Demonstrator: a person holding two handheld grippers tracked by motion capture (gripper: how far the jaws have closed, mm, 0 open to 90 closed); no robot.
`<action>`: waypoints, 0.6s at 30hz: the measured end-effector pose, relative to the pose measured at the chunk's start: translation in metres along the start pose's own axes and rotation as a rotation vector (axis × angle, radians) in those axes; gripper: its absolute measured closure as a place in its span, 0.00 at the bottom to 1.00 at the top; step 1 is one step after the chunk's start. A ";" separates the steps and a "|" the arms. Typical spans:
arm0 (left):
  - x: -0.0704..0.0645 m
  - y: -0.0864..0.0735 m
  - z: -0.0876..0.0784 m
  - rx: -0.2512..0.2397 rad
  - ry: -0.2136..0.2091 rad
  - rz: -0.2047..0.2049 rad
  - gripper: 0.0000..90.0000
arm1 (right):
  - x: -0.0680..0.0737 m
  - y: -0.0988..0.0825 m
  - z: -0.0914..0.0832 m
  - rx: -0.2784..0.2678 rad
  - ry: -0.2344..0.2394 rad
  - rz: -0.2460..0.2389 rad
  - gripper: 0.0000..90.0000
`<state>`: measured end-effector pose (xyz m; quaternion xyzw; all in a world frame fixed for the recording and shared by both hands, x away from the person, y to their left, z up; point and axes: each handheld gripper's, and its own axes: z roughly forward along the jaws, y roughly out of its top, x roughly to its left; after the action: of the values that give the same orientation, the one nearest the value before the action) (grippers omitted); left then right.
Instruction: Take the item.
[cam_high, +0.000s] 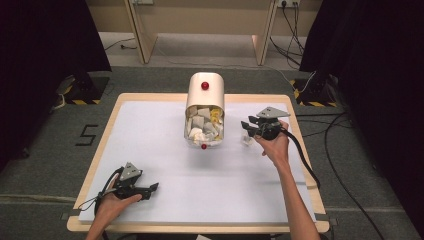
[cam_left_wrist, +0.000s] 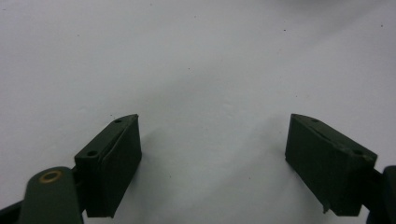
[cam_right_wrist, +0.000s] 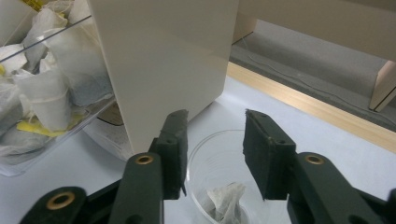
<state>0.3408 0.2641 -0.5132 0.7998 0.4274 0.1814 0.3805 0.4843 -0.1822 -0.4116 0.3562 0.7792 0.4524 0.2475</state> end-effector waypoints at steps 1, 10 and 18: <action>0.000 0.000 0.000 0.000 0.000 0.000 0.20 | 0.000 0.000 0.000 0.000 0.000 0.000 0.64; 0.000 0.000 0.000 0.000 0.000 -0.001 0.20 | 0.008 0.003 -0.002 0.010 -0.010 0.003 0.49; 0.000 0.000 0.000 0.000 0.000 -0.001 0.20 | 0.018 0.003 -0.004 0.028 -0.016 0.005 0.41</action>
<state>0.3408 0.2642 -0.5132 0.7995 0.4278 0.1814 0.3806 0.4714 -0.1694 -0.4078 0.3652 0.7825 0.4393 0.2478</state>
